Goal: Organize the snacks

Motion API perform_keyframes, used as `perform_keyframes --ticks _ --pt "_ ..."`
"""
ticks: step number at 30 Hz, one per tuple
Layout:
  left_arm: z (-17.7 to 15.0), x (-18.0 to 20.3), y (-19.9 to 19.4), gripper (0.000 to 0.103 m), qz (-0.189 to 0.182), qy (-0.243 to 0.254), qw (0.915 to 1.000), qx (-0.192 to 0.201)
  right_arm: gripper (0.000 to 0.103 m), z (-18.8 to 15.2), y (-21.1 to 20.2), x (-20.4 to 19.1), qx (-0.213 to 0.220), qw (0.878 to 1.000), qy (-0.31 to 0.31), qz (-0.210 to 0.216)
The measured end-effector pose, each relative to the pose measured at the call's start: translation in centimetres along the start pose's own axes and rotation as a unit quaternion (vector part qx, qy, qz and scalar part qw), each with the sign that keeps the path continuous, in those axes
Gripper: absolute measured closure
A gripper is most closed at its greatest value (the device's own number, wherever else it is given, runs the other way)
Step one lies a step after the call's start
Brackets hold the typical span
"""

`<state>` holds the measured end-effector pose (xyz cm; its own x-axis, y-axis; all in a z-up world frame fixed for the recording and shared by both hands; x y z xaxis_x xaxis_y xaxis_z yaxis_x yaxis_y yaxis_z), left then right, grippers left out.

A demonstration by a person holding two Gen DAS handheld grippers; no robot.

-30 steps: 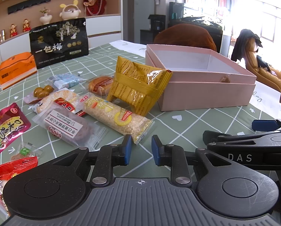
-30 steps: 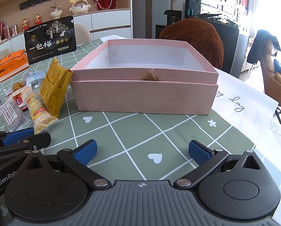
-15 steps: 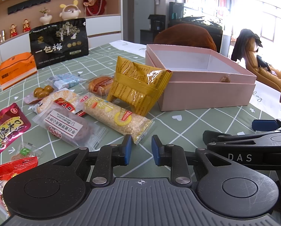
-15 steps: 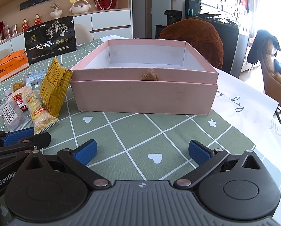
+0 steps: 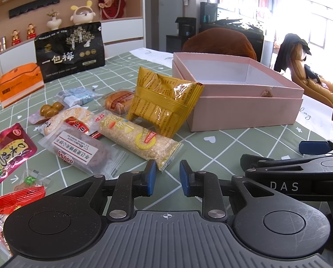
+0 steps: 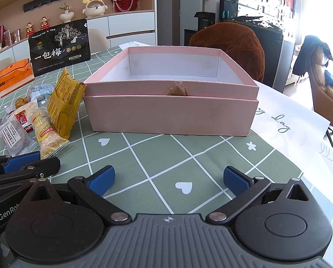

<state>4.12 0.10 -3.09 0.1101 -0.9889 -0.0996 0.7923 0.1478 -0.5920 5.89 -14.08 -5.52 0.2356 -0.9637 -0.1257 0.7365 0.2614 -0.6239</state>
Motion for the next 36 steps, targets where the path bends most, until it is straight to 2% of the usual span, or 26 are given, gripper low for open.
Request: perform_keyframes --ticks 31,33,36 --pt "0.1 0.0 -0.3 0.075 0.004 0.007 1.0000 0.001 0.000 -0.2 0.0 0.0 0.001 1.000 0.000 0.000" --pt "0.3 0.0 -0.2 0.076 0.002 0.018 0.9998 -0.011 0.000 -0.3 0.0 0.1 0.000 1.000 -0.002 0.003" --pt "1.6 -1.1 0.2 0.078 -0.035 -0.006 0.9962 -0.080 0.000 0.4 -0.1 0.4 -0.043 0.999 -0.005 0.019"
Point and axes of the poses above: each gripper's, at about its wrist camera, not at the fingertips, and y roughly the way its jaws point, x to its right, z to its top, the point moved 5 cm from there along y, roughly the way its jaws point, and after that the axes turned 9 degrees about z, right-handed, at the moved point
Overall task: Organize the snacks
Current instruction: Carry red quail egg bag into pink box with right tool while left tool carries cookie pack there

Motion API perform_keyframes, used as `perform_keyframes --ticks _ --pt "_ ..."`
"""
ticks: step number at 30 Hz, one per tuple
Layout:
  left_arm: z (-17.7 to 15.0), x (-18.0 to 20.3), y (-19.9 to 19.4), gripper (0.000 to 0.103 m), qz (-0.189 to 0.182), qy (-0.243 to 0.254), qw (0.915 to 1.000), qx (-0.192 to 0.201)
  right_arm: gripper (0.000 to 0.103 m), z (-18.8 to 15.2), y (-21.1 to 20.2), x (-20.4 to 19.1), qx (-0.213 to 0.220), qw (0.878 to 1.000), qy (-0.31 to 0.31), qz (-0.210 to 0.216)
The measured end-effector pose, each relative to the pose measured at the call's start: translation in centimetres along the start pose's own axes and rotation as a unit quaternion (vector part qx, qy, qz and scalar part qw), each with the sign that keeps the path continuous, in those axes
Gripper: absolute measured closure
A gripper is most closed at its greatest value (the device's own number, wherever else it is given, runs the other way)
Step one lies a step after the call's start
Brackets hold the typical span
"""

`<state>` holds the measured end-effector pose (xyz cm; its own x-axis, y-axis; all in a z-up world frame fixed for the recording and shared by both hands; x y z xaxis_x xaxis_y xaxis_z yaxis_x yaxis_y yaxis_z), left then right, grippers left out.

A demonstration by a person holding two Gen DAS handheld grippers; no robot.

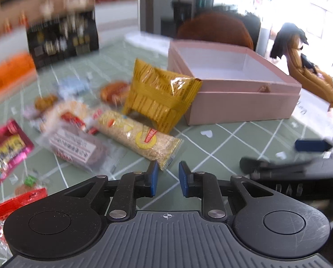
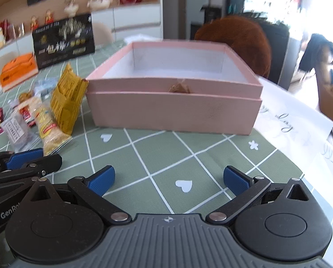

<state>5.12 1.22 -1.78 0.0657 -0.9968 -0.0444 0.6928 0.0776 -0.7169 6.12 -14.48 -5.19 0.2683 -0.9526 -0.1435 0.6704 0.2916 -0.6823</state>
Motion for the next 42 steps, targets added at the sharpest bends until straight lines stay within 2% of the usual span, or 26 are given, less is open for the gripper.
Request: perform_keyframes --ticks 2,5,9,11,13,17,19,22,25,26,27,28,29,33,37,42 --pt "1.4 -1.9 -0.5 0.078 -0.017 -0.042 0.9983 -0.036 0.000 0.2 0.0 0.0 -0.028 1.000 -0.006 0.004" --pt "3.1 -5.3 -2.6 0.078 -0.024 -0.072 0.9966 -0.032 0.000 0.5 0.1 0.0 -0.062 0.998 -0.012 0.016" --pt "3.0 -10.4 -5.0 0.078 0.021 -0.060 0.9976 -0.026 0.000 0.5 0.1 -0.3 -0.071 0.997 -0.005 0.008" --pt "2.0 -13.3 -5.6 0.078 0.034 -0.074 0.9961 -0.034 0.000 0.6 0.2 -1.0 -0.084 0.996 -0.012 0.013" --pt "0.7 -16.2 -5.8 0.078 0.052 -0.103 0.9921 -0.050 0.008 0.9 0.1 -2.1 -0.096 0.995 -0.016 0.028" --pt "-1.3 -19.5 -5.9 0.077 0.067 -0.155 0.9831 -0.071 0.009 1.9 -1.0 -7.9 -0.094 0.988 -0.045 0.115" --pt "-2.0 -19.9 -5.7 0.077 0.058 -0.168 0.9811 -0.077 0.009 2.3 -1.1 -11.8 -0.101 0.980 -0.064 0.161" --pt "-2.8 -20.7 -5.6 0.077 0.053 -0.193 0.9762 -0.083 0.009 2.4 -0.2 -17.0 -0.135 0.961 -0.062 0.232" --pt "-3.2 -21.6 -5.5 0.077 0.056 -0.207 0.9732 -0.083 0.010 2.3 0.2 -21.8 -0.140 0.951 -0.099 0.258" --pt "-3.3 -21.7 -5.5 0.077 0.052 -0.209 0.9731 -0.082 0.016 2.1 0.4 -23.2 -0.138 0.948 -0.122 0.261" --pt "-3.3 -21.7 -5.4 0.077 0.046 -0.208 0.9739 -0.080 0.032 1.7 0.4 -24.5 -0.138 0.944 -0.145 0.262" --pt "-3.2 -21.4 -5.3 0.077 0.041 -0.203 0.9753 -0.078 0.043 1.2 0.8 -25.3 -0.144 0.941 -0.167 0.257" --pt "-3.2 -21.0 -5.1 0.077 0.035 -0.193 0.9777 -0.075 0.050 0.9 1.3 -25.2 -0.154 0.940 -0.173 0.249" --pt "-2.9 -18.8 -3.7 0.077 0.029 -0.138 0.9862 -0.085 0.052 2.0 1.7 -21.9 -0.158 0.954 -0.117 0.227" --pt "-2.6 -16.6 -2.6 0.076 0.032 -0.084 0.9919 -0.090 0.052 3.4 0.4 -16.2 -0.128 0.971 -0.086 0.182" --pt "-1.9 -14.4 -1.8 0.076 0.029 -0.033 0.9955 -0.084 0.052 2.5 -1.7 -8.5 -0.111 0.987 -0.059 0.103"
Point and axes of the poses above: each gripper's, at about its wrist camera, not at the fingertips, and y roughly the way its jaws point, x to its right, z to its top, the point moved 5 cm from there along y, roughly the way its jaws point, and after that the axes turned 9 degrees about z, right-handed, at the moved point
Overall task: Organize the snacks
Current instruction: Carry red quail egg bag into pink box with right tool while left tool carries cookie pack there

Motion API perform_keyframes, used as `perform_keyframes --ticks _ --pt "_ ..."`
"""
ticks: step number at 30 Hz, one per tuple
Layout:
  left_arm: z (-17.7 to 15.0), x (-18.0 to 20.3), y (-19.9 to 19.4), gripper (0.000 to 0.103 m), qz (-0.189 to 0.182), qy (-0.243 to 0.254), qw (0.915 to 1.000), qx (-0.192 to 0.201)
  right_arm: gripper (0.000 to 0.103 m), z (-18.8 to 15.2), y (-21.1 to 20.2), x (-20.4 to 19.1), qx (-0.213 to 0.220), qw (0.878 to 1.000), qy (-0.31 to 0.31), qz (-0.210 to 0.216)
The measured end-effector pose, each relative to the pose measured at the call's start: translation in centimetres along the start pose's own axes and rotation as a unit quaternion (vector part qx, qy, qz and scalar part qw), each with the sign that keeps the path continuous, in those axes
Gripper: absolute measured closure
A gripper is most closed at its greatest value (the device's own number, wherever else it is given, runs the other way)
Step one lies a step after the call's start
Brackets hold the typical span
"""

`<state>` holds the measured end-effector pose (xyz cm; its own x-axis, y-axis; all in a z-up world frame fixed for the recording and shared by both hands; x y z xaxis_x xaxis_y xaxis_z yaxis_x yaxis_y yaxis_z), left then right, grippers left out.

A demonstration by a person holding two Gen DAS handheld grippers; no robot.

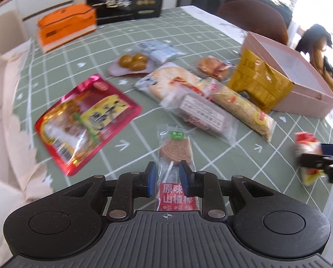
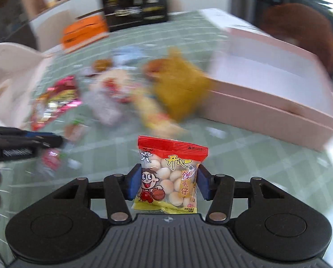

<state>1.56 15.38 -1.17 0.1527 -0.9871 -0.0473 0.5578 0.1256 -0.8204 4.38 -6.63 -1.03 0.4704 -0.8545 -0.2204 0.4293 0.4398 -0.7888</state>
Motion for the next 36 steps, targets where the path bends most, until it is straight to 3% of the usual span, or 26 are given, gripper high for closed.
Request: perform_keyframes --ticks 7,13,15,17,23,27,31,34,36 --pt "2.0 2.0 1.0 0.072 -0.022 0.003 0.9996 -0.014 0.052 -4.6 -3.6 6.9 0.018 0.995 0.069 -0.071" --pt "3.8 3.8 2.4 0.066 -0.013 0.012 0.9997 -0.016 0.050 -6.2 -4.2 8.5 0.041 0.991 0.089 -0.095" --pt "4.2 4.4 2.8 0.060 -0.009 0.016 0.9997 -0.018 0.034 -6.3 -4.0 8.3 0.047 0.990 0.090 -0.096" --pt "4.6 5.2 3.2 0.059 -0.004 0.033 0.9993 -0.016 0.027 -6.6 -3.8 7.9 0.050 0.990 0.090 -0.101" --pt "5.0 7.0 4.1 0.057 0.002 0.085 0.9964 0.005 0.020 -7.1 -3.5 7.3 0.062 0.988 0.077 -0.115" --pt "3.7 7.4 2.9 0.061 -0.035 0.089 0.9954 -0.001 0.020 -7.0 -3.7 7.6 0.057 0.988 0.082 -0.118" --pt "0.3 9.0 0.1 0.061 -0.058 0.127 0.9902 0.004 0.022 -7.0 -4.1 7.9 0.052 0.990 0.087 -0.098" --pt "-1.3 10.1 -1.8 0.061 -0.082 0.117 0.9897 0.004 0.034 -6.9 -4.5 8.3 0.053 0.990 0.093 -0.090" --pt "-1.5 10.8 -2.7 0.061 -0.096 0.109 0.9893 0.013 0.050 -6.7 -4.6 8.3 0.047 0.992 0.086 -0.085"
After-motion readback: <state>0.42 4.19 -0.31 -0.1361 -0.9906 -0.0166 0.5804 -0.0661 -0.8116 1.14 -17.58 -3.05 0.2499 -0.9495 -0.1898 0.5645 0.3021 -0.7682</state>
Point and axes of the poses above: each gripper's, at about its wrist camera, not at the fingertips, and y roughly the way its jaws point, x to its right, z to its top, the point moved 5 cm from there along y, roughly the way its jaws point, and after that the axes turned 9 degrees about z, right-handed, at the moved point
